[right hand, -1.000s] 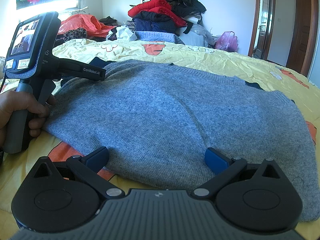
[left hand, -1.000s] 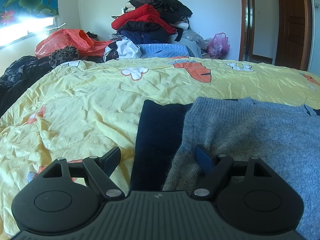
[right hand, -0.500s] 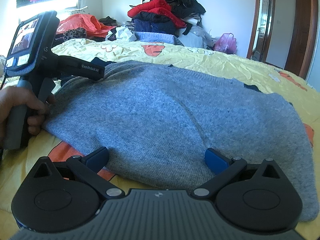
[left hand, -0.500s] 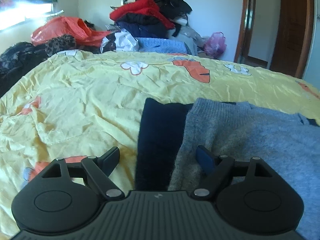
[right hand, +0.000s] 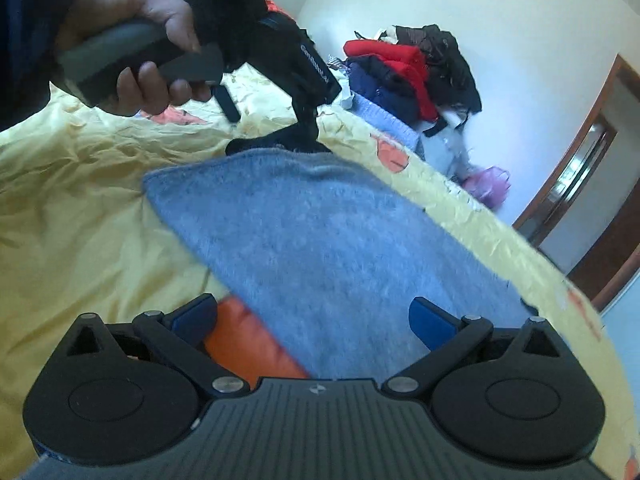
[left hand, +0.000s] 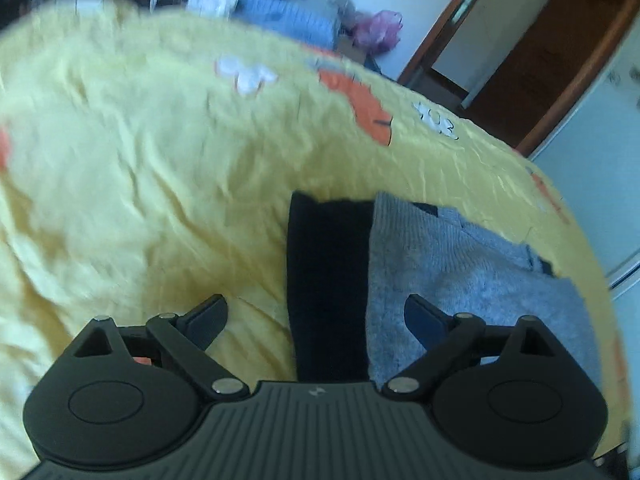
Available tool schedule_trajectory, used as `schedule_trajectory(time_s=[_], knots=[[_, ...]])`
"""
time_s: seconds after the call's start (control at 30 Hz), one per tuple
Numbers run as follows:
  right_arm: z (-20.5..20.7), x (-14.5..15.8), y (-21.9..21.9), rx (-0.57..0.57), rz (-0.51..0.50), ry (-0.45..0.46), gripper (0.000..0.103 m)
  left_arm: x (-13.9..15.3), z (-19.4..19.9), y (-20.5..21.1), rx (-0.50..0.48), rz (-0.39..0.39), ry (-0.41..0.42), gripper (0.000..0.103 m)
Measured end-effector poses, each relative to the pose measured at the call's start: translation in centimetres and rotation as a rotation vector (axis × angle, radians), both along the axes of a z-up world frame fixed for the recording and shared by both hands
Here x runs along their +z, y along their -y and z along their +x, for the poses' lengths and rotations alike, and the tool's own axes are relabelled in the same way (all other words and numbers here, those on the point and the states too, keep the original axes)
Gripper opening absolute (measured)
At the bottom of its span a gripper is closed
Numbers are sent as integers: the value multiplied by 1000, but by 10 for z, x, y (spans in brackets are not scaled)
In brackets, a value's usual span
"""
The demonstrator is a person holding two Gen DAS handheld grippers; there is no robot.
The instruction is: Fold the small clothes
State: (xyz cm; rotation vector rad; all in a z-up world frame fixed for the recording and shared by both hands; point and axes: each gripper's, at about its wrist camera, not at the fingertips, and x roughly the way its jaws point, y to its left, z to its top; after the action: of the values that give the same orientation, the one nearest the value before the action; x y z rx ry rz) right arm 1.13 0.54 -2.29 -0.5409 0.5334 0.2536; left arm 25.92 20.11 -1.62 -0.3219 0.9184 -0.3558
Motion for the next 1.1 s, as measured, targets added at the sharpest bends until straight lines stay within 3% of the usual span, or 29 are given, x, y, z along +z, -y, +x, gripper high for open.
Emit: schedule_trajectory(time_s=[0.23,0.4,0.43,0.47,0.5,0.57,0.6,0.63,0.77,1.1], knots=[[32,-4,-30,-19,-40,51,100,-10,29,20,-83,-193,-35,103],[52,-6,-47,0,-49,71,88,-7,41,60,-132,-104,7,98],[55,-7,-49,11,-48,69,79,-5,43,67,-131,-73,16,95],[58,-7,-50,27,-46,62,65,-4,43,72,-131,-39,24,80],[59,-6,-50,41,-36,47,56,-2,44,77,-128,-4,27,50],[63,-5,-49,68,6,4,23,-1,50,81,-102,49,5,29],[63,-5,-48,70,17,-1,21,-1,53,79,-94,38,-14,18],[62,-4,-47,70,24,7,18,0,54,79,-87,21,-31,15],[53,4,-36,73,77,41,12,16,41,93,-73,101,19,14],[13,42,28,-11,154,169,12,79,12,158,-68,231,148,13]])
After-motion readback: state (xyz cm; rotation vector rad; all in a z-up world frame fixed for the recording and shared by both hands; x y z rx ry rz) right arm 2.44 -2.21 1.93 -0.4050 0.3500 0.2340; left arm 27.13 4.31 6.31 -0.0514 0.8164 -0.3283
